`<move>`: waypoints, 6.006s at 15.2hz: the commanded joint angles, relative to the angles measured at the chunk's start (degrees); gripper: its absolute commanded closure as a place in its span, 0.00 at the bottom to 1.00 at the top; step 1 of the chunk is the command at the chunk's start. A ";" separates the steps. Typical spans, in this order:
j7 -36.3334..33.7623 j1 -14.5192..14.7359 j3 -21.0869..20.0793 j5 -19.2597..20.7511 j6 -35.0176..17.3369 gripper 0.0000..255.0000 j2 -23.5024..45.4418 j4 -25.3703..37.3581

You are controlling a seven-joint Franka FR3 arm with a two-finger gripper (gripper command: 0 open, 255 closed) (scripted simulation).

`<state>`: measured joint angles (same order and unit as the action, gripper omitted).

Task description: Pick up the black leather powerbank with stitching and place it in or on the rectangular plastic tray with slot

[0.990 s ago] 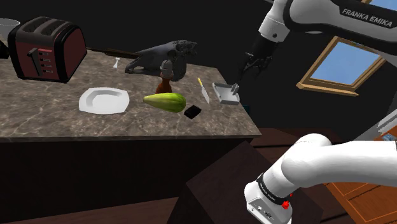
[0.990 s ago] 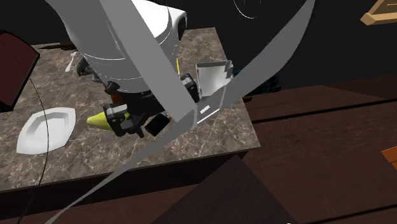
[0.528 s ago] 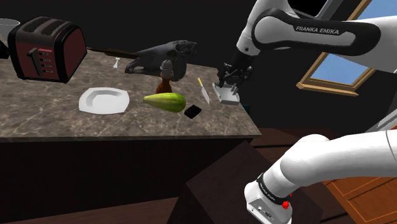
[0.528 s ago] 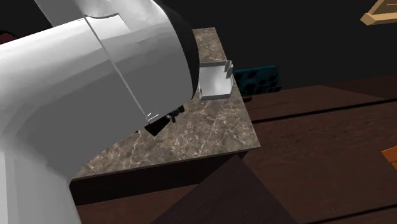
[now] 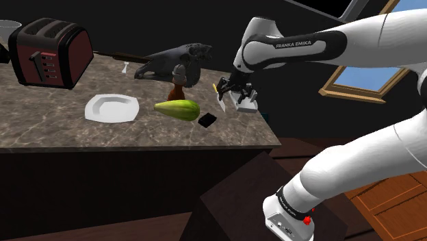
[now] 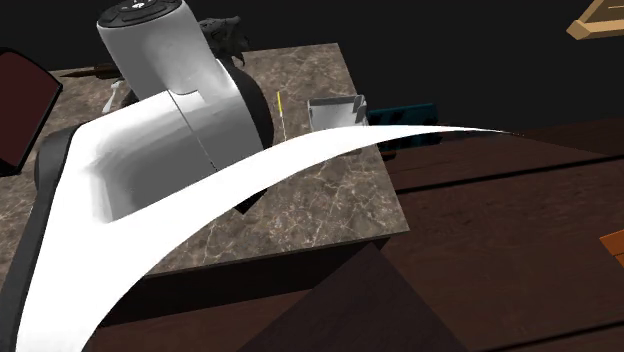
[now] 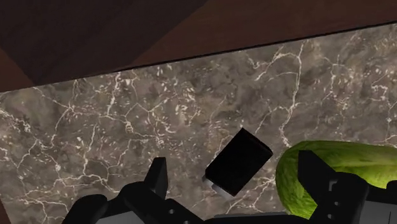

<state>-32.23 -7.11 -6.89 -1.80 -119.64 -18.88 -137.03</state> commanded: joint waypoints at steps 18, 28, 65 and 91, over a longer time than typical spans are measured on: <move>-26.10 -2.71 1.10 3.47 -21.40 0.00 36.24 12.85; -26.34 -2.36 1.48 3.82 -24.38 0.00 39.02 12.64; -25.20 -2.82 0.88 1.94 -8.00 1.00 26.41 16.48; -3.89 -15.00 9.44 0.40 2.95 1.00 36.04 36.86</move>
<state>-37.32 -21.40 2.18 -1.25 -116.73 16.41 -100.94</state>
